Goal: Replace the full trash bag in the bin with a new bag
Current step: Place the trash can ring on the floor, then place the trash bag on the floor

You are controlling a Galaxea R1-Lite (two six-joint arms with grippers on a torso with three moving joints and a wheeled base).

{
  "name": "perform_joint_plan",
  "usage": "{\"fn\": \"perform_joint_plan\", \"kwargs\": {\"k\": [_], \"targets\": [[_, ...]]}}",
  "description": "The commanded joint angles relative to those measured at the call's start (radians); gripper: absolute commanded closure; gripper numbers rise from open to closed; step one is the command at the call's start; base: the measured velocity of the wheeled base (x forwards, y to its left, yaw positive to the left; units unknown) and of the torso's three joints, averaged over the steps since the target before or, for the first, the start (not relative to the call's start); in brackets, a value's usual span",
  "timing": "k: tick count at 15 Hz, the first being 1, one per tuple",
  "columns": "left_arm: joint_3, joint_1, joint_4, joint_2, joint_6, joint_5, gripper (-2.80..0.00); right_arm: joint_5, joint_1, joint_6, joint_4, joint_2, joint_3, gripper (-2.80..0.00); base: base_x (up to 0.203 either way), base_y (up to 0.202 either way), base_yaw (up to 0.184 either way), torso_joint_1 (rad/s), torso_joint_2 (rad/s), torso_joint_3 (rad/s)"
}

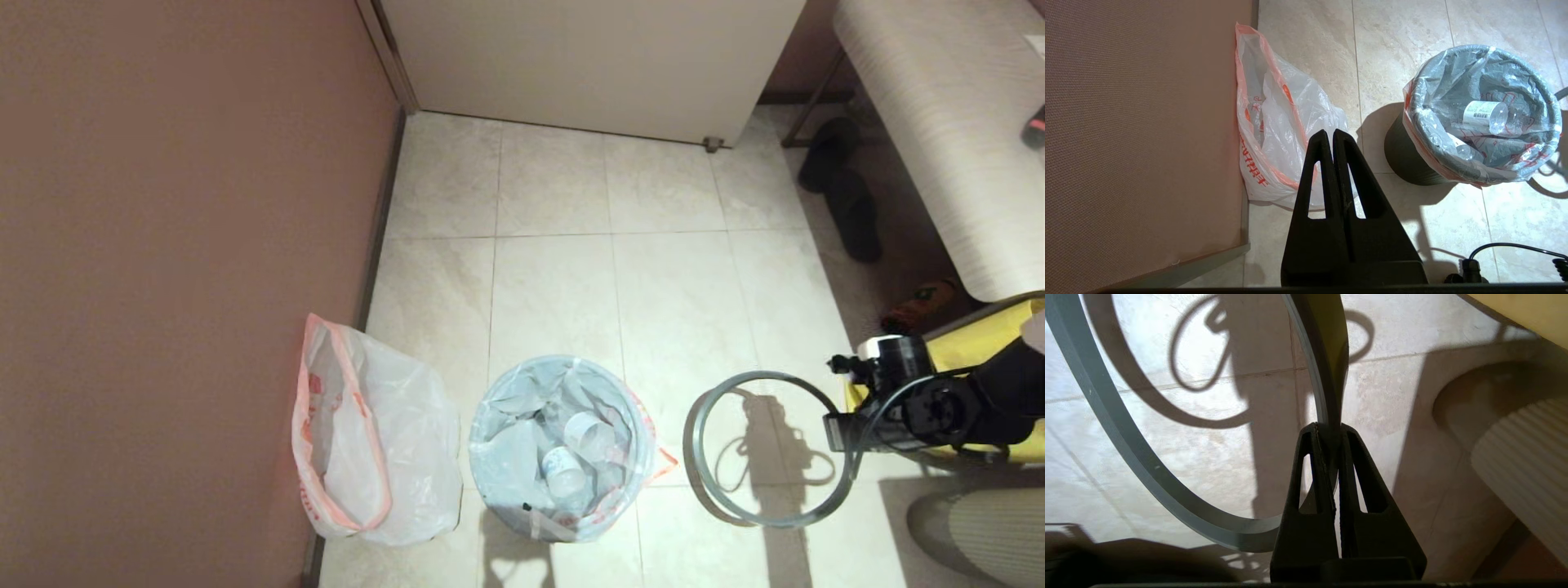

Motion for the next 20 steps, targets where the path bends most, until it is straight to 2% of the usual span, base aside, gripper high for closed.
{"fn": "perform_joint_plan", "kwargs": {"k": [1, 4, 5, 10, 14, 15, 16, 18, 20], "targets": [[0.0, 0.0, 0.0, 0.0, 0.0, 0.001, 0.0, -0.001, -0.005, -0.038, -0.037, 0.138, -0.01, 0.0, 0.0, 0.0, 0.0, 0.0, 0.0, 0.0], [0.0, 0.0, 0.0, 0.0, 0.0, 0.001, 0.0, -0.001, -0.006, -0.095, -0.103, 0.192, -0.011, 0.0, 0.0, 0.0, 0.0, 0.0, 0.0, 0.0], [0.0, 0.0, 0.0, 0.0, 0.0, 0.001, 0.0, -0.003, -0.006, -0.092, -0.104, 0.184, 0.0, -2.8, 0.0, 0.0, 0.0, 0.0, 0.0, 0.0], [0.0, 0.0, 0.0, 0.0, 0.0, 0.001, 0.0, -0.007, -0.005, -0.09, -0.101, 0.032, 0.153, -2.8, 0.0, 0.0, 0.0, 0.0, 0.0, 0.0], [0.0, 0.0, 0.0, 0.0, 0.0, 0.001, 0.0, -0.005, 0.024, -0.088, -0.095, -0.221, 0.314, -2.8, 0.0, 0.0, 0.0, 0.0, 0.0, 0.0], [0.0, 0.0, 0.0, 0.0, 0.0, 0.001, 0.0, -0.005, 0.042, -0.089, -0.09, -0.287, 0.359, -0.31, 0.0, 0.0, 0.0, 0.0, 0.0, 0.0], [0.0, 0.0, 0.0, 0.0, 0.0, 0.001, 0.0, -0.005, 0.064, -0.089, -0.082, -0.347, 0.403, 0.0, 0.0, 0.0, 0.0, 0.0, 0.0, 0.0], [0.0, 0.0, 0.0, 0.0, 0.0, 0.001, 0.0, -0.006, 0.116, -0.075, -0.053, -0.462, 0.472, 0.0, 0.0, 0.0, 0.0, 0.0, 0.0, 0.0], [0.0, 0.0, 0.0, 0.0, 0.0, 0.001, 0.0, -0.008, 0.16, -0.025, 0.016, -0.559, 0.494, 0.0, 0.0, 0.0, 0.0, 0.0, 0.0, 0.0]]}}
